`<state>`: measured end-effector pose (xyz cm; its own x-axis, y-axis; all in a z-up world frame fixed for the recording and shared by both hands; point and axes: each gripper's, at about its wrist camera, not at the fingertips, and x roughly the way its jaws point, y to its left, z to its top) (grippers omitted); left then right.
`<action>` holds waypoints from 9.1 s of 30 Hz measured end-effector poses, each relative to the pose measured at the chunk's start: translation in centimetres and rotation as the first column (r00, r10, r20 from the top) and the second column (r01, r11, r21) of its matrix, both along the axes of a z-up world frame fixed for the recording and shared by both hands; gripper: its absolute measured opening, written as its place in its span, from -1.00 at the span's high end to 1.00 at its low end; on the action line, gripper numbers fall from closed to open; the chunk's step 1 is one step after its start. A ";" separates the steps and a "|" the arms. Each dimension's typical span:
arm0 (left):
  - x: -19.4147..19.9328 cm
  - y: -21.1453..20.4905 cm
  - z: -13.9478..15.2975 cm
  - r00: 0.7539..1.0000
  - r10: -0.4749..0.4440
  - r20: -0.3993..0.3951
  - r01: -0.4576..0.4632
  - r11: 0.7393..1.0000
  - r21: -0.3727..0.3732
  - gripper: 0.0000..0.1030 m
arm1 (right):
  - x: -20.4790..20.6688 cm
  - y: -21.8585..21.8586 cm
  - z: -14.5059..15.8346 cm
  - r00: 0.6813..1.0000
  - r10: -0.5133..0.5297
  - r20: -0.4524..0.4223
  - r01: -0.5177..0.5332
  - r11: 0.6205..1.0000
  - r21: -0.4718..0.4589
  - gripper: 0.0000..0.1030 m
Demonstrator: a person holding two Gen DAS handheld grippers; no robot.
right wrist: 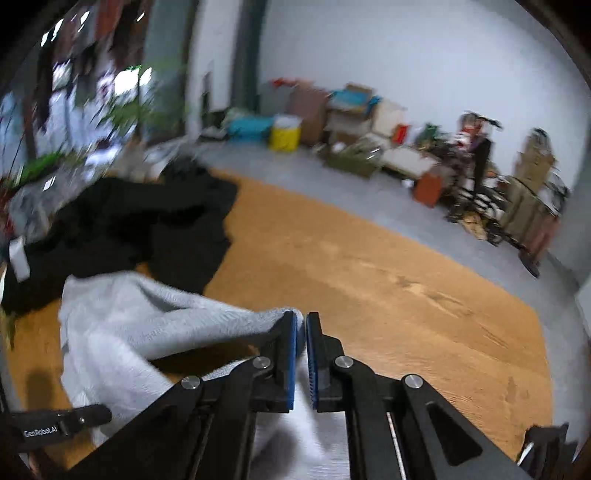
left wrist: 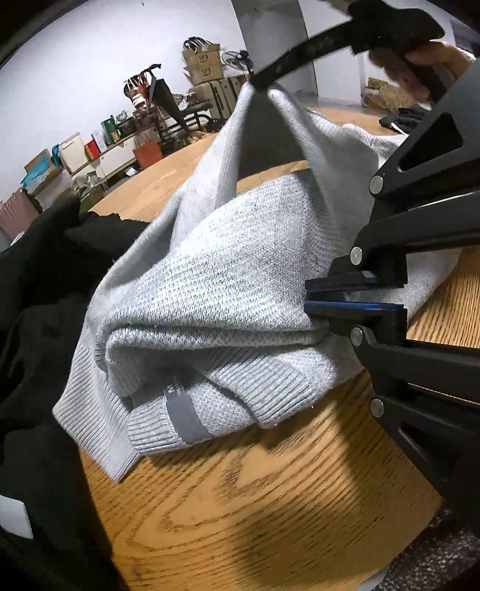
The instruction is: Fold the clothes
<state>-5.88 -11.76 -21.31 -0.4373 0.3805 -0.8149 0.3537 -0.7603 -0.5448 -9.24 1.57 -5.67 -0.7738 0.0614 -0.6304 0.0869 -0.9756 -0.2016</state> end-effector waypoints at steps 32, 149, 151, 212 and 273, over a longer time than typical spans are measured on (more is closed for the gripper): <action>-2.8 -3.4 -1.1 0.984 -0.025 0.174 -0.005 0.986 0.169 0.93 | -10.6 -23.0 -11.4 0.595 0.517 0.615 -0.646 0.763 -0.017 0.02; -13.5 6.2 0.3 0.963 -0.252 -0.102 0.231 0.957 -0.176 0.80 | 1.3 7.8 -5.1 0.913 0.209 0.350 -0.045 0.905 -0.424 0.18; -12.3 6.6 1.6 0.950 -0.279 -0.139 0.254 0.952 -0.171 0.81 | 3.7 9.0 -5.1 0.899 0.255 0.355 -0.072 0.888 -0.453 0.21; -16.1 11.2 -2.4 0.872 -0.343 0.350 0.390 0.918 -0.073 0.76 | 30.1 29.8 -1.4 0.887 -0.279 0.368 0.432 0.784 -0.446 0.44; -12.4 7.3 -2.1 0.963 -0.255 0.084 0.209 0.909 0.360 0.16 | 30.0 26.7 -4.7 0.829 -0.285 0.481 0.556 0.514 -0.653 0.89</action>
<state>-18.24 -4.42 -23.43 -0.2039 0.7260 -0.6568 0.2733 -0.6020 -0.7503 20.80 28.25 -10.33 -0.5686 -0.2579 -0.7812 -0.4582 -0.6894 0.5611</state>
